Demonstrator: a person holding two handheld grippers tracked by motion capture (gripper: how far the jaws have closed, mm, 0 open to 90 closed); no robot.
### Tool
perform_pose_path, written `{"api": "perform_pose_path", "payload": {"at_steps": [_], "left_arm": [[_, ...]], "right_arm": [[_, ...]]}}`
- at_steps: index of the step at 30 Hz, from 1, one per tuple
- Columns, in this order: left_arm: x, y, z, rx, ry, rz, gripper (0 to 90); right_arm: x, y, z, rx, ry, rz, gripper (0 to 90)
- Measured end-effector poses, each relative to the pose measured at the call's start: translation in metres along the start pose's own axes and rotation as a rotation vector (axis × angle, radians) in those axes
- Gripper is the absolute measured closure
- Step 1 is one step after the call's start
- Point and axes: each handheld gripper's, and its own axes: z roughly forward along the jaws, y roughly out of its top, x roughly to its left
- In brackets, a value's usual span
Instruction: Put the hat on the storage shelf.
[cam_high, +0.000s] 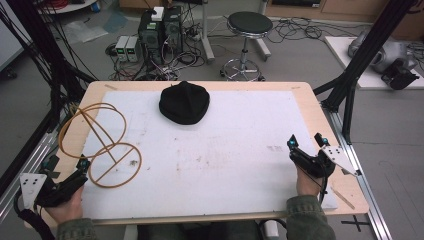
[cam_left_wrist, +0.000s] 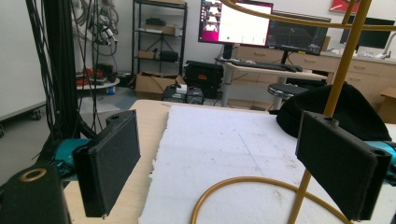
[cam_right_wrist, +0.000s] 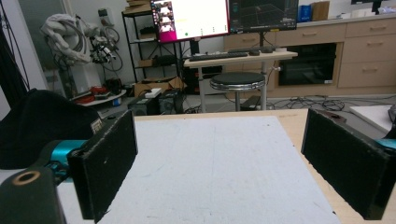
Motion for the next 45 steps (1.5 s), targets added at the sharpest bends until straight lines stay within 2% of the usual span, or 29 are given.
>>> {"api": "perform_pose_path", "payload": {"at_steps": [6,11,16,18,19,20,21,23,25,28,30,33,37,45], "left_arm": [[0.001,-0.001,0.0,0.002,0.001,-0.005,14.0],[0.0,-0.001,0.0,0.003,-0.001,-0.006,14.0],[0.0,-0.001,0.0,0.007,-0.003,-0.006,14.0],[0.0,-0.001,-0.001,0.005,-0.002,-0.008,14.0],[0.0,-0.001,-0.001,0.004,-0.001,-0.013,14.0],[0.0,-0.001,-0.003,0.004,-0.007,-0.018,14.0],[0.0,-0.001,-0.003,0.004,-0.007,-0.018,14.0],[-0.001,-0.001,-0.003,0.006,-0.01,-0.021,14.0],[-0.003,-0.001,-0.003,0.006,-0.011,-0.019,14.0],[-0.005,-0.001,-0.002,0.009,-0.014,-0.012,14.0],[-0.005,-0.001,-0.002,0.009,-0.013,-0.011,14.0],[-0.005,-0.001,-0.002,0.008,-0.013,-0.014,14.0],[-0.004,-0.001,-0.002,0.008,-0.011,-0.017,14.0],[-0.004,-0.001,-0.001,0.012,-0.02,-0.015,13.9]], "right_arm": [[0.001,-0.001,0.003,0.013,0.013,-0.013,9.7],[0.003,0.001,0.007,0.031,0.05,0.005,9.7],[0.012,0.011,0.017,0.034,0.09,-0.029,9.7],[0.014,0.015,0.022,0.053,0.117,-0.064,9.7],[0.014,0.015,0.022,0.053,0.117,-0.064,9.7],[0.016,0.019,0.025,0.077,0.139,-0.076,9.7],[0.017,0.021,0.026,0.073,0.152,-0.078,9.7],[0.018,0.022,0.027,0.078,0.165,-0.07,9.7],[0.023,0.027,0.036,0.095,0.2,-0.07,9.7],[0.026,0.031,0.05,0.145,0.241,-0.024,9.7],[0.03,0.033,0.058,0.163,0.253,-0.013,9.7],[0.035,0.037,0.067,0.17,0.265,-0.029,9.7],[0.04,0.043,0.076,0.184,0.286,-0.017,9.7],[0.05,0.046,0.094,0.203,0.307,-0.032,9.7]]}}
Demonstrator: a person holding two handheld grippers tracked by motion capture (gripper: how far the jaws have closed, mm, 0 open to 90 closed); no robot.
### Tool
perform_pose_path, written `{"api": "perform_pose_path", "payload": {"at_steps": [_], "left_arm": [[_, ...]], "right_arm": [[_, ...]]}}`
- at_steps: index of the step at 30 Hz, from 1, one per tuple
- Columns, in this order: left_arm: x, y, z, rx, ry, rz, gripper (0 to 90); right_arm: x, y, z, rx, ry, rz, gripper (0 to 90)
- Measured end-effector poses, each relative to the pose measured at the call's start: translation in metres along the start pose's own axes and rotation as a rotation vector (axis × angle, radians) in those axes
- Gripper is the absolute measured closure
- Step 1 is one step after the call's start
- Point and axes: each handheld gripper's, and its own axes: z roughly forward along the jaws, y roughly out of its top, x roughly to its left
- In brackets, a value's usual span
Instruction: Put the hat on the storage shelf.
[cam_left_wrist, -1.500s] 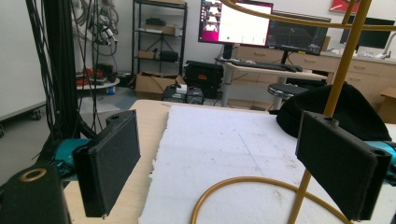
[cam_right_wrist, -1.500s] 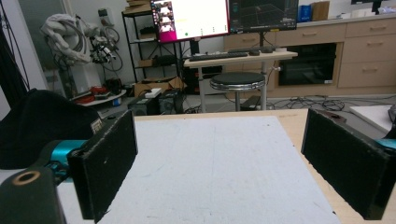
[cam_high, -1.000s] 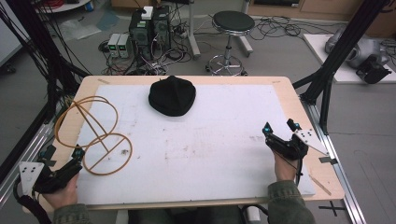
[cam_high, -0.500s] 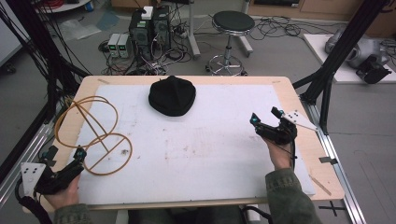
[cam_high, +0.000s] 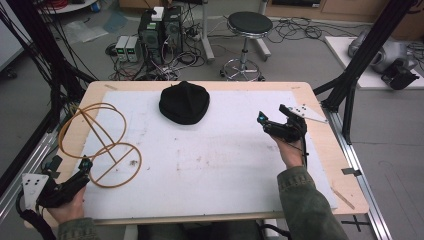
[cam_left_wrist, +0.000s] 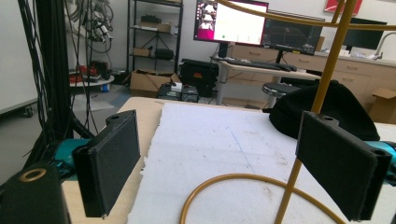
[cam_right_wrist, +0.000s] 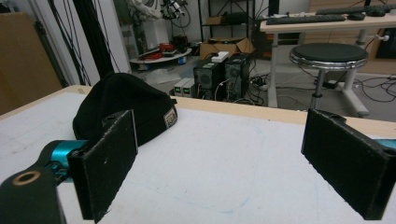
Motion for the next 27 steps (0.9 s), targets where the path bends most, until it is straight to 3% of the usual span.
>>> {"api": "perform_pose_path", "payload": {"at_steps": [7,15,27], "left_arm": [[-0.002,0.0,0.002,0.005,-0.007,0.01,13.8],[-0.005,-0.001,0.004,0.009,-0.019,0.015,13.8],[-0.004,-0.001,0.006,0.008,-0.022,0.009,13.8]], "right_arm": [[0.004,0.005,0.017,0.018,0.017,-0.008,9.7],[0.019,0.012,0.036,0.038,0.035,-0.048,9.7],[0.036,0.019,0.067,0.088,0.058,-0.068,9.8]]}}
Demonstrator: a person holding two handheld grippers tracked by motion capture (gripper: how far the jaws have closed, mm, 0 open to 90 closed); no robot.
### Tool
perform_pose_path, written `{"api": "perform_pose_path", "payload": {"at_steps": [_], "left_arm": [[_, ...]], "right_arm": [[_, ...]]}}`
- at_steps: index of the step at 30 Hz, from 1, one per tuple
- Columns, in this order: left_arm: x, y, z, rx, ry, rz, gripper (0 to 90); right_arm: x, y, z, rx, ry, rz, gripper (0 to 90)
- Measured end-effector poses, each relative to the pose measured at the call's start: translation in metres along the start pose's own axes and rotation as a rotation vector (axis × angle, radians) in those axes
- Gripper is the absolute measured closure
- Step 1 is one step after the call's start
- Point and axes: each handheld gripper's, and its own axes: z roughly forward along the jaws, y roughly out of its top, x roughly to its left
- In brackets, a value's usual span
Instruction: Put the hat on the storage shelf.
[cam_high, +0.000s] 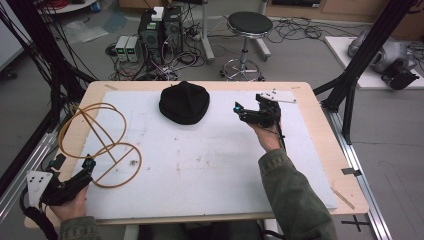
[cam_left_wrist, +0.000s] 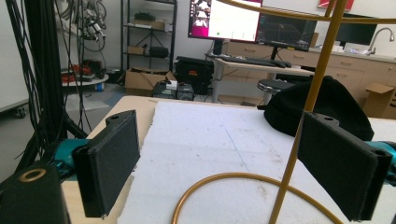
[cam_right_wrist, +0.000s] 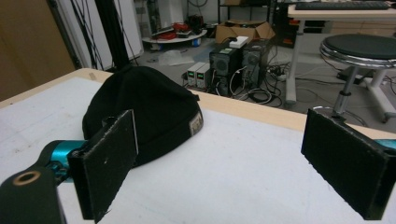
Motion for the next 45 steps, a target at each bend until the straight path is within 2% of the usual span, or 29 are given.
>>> {"api": "perform_pose_path", "payload": {"at_steps": [6,8,13,16,19,20,24,26,29,30,33,34,40,45], "left_arm": [[-0.002,-0.001,0.002,0.003,-0.009,0.008,13.8],[-0.002,-0.001,0.003,0.003,-0.012,0.01,13.8],[-0.001,0.0,0.001,0.003,-0.007,0.008,13.8],[-0.001,0.0,0.001,0.002,-0.006,0.007,13.8],[0.0,-0.001,0.0,0.003,-0.008,0.006,13.8],[0.0,0.0,0.0,0.003,-0.008,0.007,13.7],[0.001,-0.001,-0.001,0.005,0.003,0.018,13.6],[0.001,-0.001,-0.001,0.007,0.003,0.025,13.6],[0.001,-0.001,-0.001,0.006,0.0,0.026,13.5],[0.0,-0.001,0.0,0.005,-0.002,0.027,13.6],[0.0,-0.001,0.0,0.004,-0.004,0.026,13.6],[0.001,-0.001,0.0,0.004,-0.003,0.025,13.6],[0.004,-0.001,-0.001,0.003,0.003,0.019,13.6],[0.004,-0.001,0.0,0.006,-0.003,0.008,13.6]], "right_arm": [[0.009,0.016,0.014,-0.001,0.019,-0.022,9.8],[0.016,0.023,0.025,-0.002,0.03,-0.029,9.8],[0.028,0.026,0.041,-0.003,0.053,-0.035,9.8],[0.039,0.025,0.06,0.024,0.074,-0.043,9.8],[0.045,0.028,0.069,0.027,0.079,-0.043,9.8],[0.052,0.029,0.077,0.019,0.079,-0.051,9.8],[0.059,0.032,0.089,0.039,0.084,-0.042,9.8],[0.067,0.035,0.097,0.021,0.077,-0.047,9.8],[0.073,0.034,0.104,0.022,0.091,-0.052,9.8],[0.079,0.031,0.111,0.038,0.098,-0.065,9.8],[0.084,0.028,0.118,0.055,0.1,-0.069,9.8],[0.088,0.025,0.126,0.066,0.099,-0.07,9.8],[0.098,0.017,0.147,0.084,0.091,-0.076,9.9],[0.099,0.009,0.16,0.12,0.07,-0.085,9.8]]}}
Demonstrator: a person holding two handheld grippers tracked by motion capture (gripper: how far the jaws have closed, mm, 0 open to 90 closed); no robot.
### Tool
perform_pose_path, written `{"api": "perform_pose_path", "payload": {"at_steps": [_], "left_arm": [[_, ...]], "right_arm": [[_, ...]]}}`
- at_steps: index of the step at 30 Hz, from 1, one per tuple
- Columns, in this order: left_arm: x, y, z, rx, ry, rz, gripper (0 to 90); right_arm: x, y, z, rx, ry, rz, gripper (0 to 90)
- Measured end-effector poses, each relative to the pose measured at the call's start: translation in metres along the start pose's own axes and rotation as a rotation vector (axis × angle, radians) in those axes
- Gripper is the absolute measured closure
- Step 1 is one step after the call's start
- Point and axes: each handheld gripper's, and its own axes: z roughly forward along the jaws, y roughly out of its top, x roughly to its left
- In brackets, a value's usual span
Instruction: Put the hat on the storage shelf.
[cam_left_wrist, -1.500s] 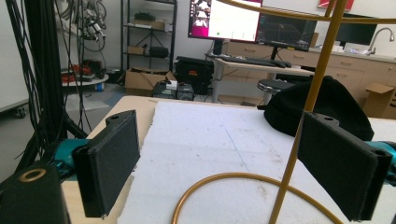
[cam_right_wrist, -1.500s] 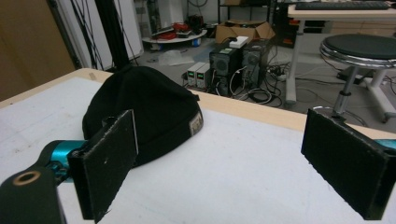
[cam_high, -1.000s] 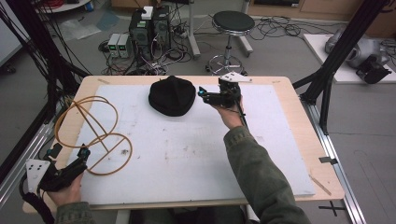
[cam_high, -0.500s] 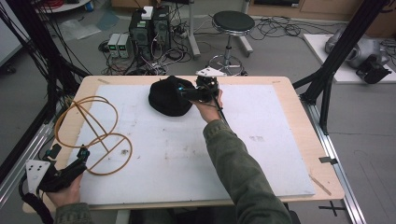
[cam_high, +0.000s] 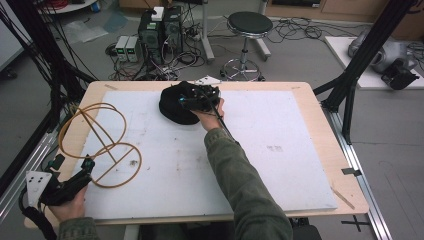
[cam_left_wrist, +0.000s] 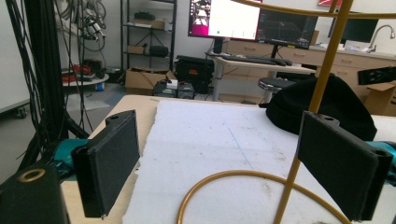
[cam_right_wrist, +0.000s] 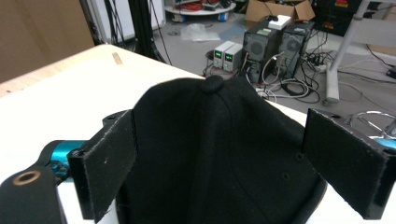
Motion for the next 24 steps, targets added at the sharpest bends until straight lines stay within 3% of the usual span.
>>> {"api": "perform_pose_path", "payload": {"at_steps": [10,20,24], "left_arm": [[0.0,0.0,0.003,0.002,-0.002,0.004,13.6],[0.0,0.0,0.002,0.001,0.001,0.001,13.6],[0.001,0.0,0.003,0.001,0.001,-0.003,13.6]], "right_arm": [[0.009,-0.011,0.025,0.04,-0.001,0.02,9.8],[0.006,-0.024,0.036,0.089,-0.054,0.036,9.9],[0.004,-0.023,0.033,0.122,-0.045,0.063,23.2]]}}
